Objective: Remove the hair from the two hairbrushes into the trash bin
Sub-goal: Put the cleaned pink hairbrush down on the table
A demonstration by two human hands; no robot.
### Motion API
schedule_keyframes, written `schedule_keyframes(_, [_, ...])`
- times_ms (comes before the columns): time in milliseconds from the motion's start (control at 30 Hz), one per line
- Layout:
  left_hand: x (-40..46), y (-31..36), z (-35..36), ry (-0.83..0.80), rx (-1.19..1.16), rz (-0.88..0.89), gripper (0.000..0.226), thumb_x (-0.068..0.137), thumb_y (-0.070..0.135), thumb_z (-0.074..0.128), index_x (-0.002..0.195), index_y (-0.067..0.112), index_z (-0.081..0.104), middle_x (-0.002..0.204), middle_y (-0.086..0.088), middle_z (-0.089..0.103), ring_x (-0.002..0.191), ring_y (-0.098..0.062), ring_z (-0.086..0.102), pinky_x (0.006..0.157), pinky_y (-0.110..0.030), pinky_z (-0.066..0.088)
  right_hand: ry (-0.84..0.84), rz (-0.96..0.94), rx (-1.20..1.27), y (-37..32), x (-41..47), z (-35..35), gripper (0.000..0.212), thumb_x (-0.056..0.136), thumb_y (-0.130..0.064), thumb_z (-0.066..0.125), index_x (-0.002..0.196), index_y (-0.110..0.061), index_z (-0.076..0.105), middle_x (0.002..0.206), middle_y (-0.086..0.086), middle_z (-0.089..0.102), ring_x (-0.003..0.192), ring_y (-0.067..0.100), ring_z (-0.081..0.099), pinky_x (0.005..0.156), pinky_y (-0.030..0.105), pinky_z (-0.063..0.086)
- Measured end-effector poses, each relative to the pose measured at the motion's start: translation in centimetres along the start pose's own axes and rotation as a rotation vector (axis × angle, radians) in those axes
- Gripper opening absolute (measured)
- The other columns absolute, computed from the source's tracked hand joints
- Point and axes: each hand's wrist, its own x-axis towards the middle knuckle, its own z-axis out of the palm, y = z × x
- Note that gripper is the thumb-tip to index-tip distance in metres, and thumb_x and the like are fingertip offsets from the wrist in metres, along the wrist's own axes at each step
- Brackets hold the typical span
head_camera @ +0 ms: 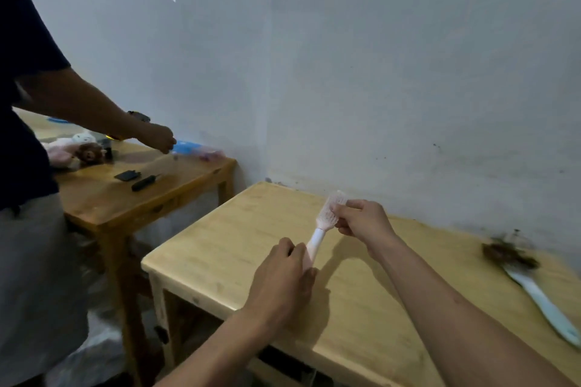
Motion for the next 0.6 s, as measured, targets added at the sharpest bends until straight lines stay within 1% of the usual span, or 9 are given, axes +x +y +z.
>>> schedule_keyframes(67, [2.0,0.1,1.0,-0.034,0.009,0.005,0.033,0.099,0.043,0.051,0.12,0.018,0.056,0.109,0.001,0.049,0.092,-0.017,0.049,0.066,-0.029,0.034,0.008,0.018,-0.038,0.7,2.4,-0.4,0.033,0.086,-0.026,0.08,0.103,0.002,0.077,0.086,0.019,0.079,0.063,0.02,0.068,0.086,0.048,0.062])
schedule_keyframes(100, [3.1,0.0,1.5,-0.052,0.015,0.004,0.033,0.099,0.043,0.051,0.119,0.018,0.056,0.11,0.0,0.049,0.095,-0.019,0.051,0.067,-0.03,0.035,0.015,0.025,-0.061,1.1,3.5,-0.3,0.029,0.087,-0.026,0.079,0.091,0.003,0.078,0.082,0.018,0.079,0.062,0.021,0.067,0.086,0.049,0.061])
schedule_keyframes(133, [4.2,-0.2,2.0,-0.068,0.025,0.003,0.033,0.099,0.043,0.05,0.118,0.017,0.056,0.111,-0.001,0.05,0.098,-0.022,0.052,0.069,-0.032,0.036,0.024,0.036,-0.083,1.4,4.7,-0.2,0.029,0.087,-0.026,0.079,0.083,0.003,0.078,0.075,0.015,0.078,0.061,0.021,0.067,0.085,0.049,0.061])
schedule_keyframes(200, [6.3,-0.7,2.8,-0.095,0.04,-0.001,0.032,0.099,0.04,0.049,0.118,0.016,0.057,0.112,-0.003,0.05,0.101,-0.024,0.052,0.073,-0.034,0.038,0.038,0.051,-0.128,1.9,6.8,0.2,0.031,0.088,-0.026,0.078,0.076,0.003,0.076,0.067,0.011,0.074,0.057,0.021,0.065,0.077,0.044,0.062])
schedule_keyframes(267, [8.3,-1.3,3.7,-0.114,0.041,-0.006,0.031,0.099,0.037,0.049,0.116,0.014,0.058,0.109,-0.003,0.05,0.097,-0.023,0.052,0.074,-0.034,0.04,0.043,0.062,-0.191,2.2,8.7,0.7,0.029,0.089,-0.027,0.076,0.073,-0.004,0.075,0.066,0.009,0.073,0.055,0.02,0.065,0.066,0.036,0.057])
schedule_keyframes(333, [10.0,-2.0,4.5,-0.116,0.033,-0.017,0.029,0.097,0.034,0.049,0.112,0.011,0.06,0.103,-0.002,0.048,0.091,-0.022,0.05,0.07,-0.033,0.038,0.051,0.083,-0.227,2.6,10.4,1.4,0.029,0.089,-0.027,0.074,0.075,-0.002,0.075,0.068,0.011,0.073,0.055,0.02,0.065,0.059,0.032,0.055])
schedule_keyframes(433, [12.1,-2.9,5.5,-0.104,0.022,-0.018,0.028,0.096,0.033,0.049,0.108,0.011,0.061,0.104,-0.003,0.051,0.094,-0.022,0.052,0.069,-0.032,0.037,0.078,0.107,-0.212,3.2,12.6,2.5,0.028,0.088,-0.024,0.074,0.08,0.003,0.076,0.072,0.016,0.076,0.056,0.023,0.065,0.065,0.038,0.062])
schedule_keyframes(533, [13.7,-3.4,6.2,-0.089,0.021,-0.007,0.027,0.098,0.032,0.047,0.112,0.013,0.061,0.107,-0.004,0.052,0.097,-0.022,0.052,0.071,-0.03,0.035,0.103,0.119,-0.229,3.5,14.5,3.1,0.025,0.088,-0.021,0.073,0.083,0.003,0.076,0.079,0.02,0.077,0.058,0.024,0.067,0.069,0.038,0.062])
schedule_keyframes(600, [14.6,-3.4,6.6,-0.089,0.023,-0.004,0.028,0.098,0.032,0.046,0.113,0.013,0.06,0.11,-0.005,0.053,0.099,-0.023,0.053,0.072,-0.031,0.035,0.105,0.122,-0.277,3.6,15.4,3.2,0.027,0.089,-0.023,0.072,0.085,0.003,0.076,0.08,0.019,0.078,0.063,0.027,0.07,0.074,0.04,0.062])
